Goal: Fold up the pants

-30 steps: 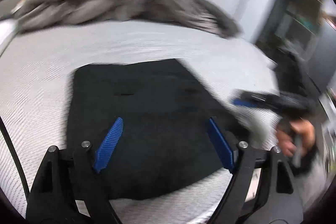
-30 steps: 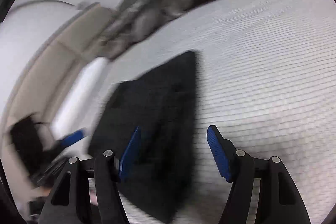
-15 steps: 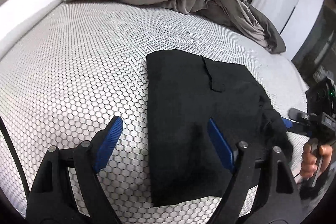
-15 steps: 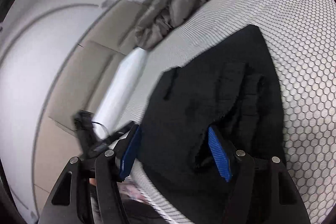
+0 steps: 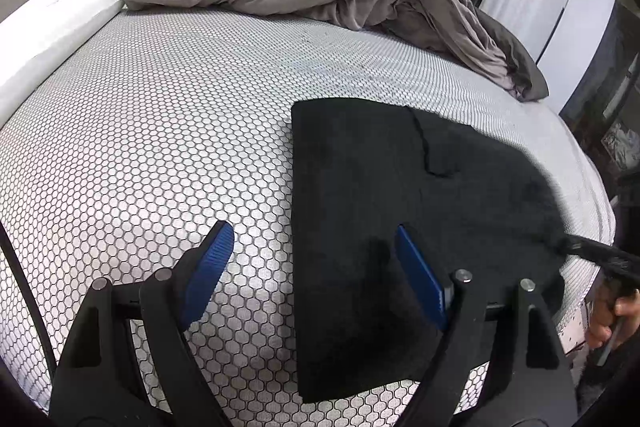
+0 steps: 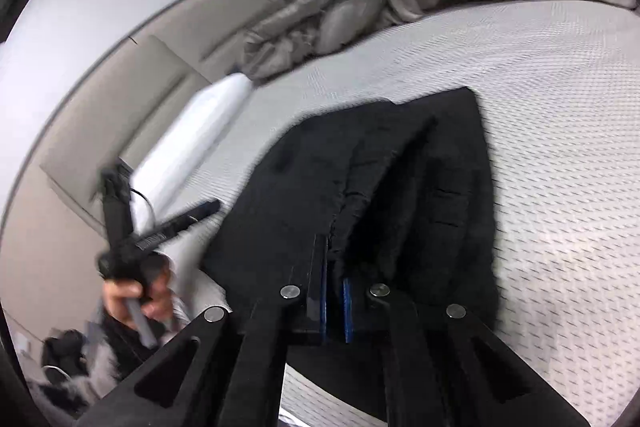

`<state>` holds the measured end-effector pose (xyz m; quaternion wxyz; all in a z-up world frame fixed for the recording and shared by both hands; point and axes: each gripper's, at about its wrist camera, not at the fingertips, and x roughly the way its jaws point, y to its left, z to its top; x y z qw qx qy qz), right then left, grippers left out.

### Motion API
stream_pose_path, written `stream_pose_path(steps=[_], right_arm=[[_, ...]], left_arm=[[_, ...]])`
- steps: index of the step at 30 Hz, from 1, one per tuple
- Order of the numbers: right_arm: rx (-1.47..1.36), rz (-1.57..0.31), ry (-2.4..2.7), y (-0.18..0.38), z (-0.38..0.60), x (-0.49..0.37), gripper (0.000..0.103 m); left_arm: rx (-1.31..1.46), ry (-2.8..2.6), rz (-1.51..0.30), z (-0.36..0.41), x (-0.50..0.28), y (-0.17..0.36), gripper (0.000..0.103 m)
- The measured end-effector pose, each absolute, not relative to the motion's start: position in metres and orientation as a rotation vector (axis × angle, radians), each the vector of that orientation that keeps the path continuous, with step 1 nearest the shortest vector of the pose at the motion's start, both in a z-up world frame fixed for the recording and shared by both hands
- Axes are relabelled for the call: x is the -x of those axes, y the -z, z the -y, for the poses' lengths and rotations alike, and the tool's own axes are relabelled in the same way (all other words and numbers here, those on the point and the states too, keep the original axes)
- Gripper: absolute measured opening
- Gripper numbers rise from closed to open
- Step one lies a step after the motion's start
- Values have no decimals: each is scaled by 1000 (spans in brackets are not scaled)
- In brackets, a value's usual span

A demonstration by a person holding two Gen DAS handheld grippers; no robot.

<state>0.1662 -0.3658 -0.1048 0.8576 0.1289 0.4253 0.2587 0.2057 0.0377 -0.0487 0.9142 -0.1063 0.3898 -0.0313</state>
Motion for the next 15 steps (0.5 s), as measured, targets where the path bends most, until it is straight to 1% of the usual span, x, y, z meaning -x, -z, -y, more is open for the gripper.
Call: stream_pose_path(steps=[2,4,6,8,9,12,15], right_arm=[[-297,-950,-543,123,373,-172,10],[-451,-957,-639,132,391,-179,16],[-543,-938,-654,131,410,-179,23],[-591,-926,-655,132,423,-178,42],[-612,-929,-664,133,428,-177,45],[-656,-952,-689,140,430,-181,46],[-656,-951,-718,133,423,-183,46]], left_arm=[[199,63,-816,-32,-209,52,80],[184,67,-825,-29,-211,54,80],[168,74,-825,-24,-212,55,80],[157,78,-820,-20,-212,54,80],[152,80,-820,-18,-213,55,80],[153,81,-825,-15,-214,56,80],[150,82,-828,-13,-214,57,80]])
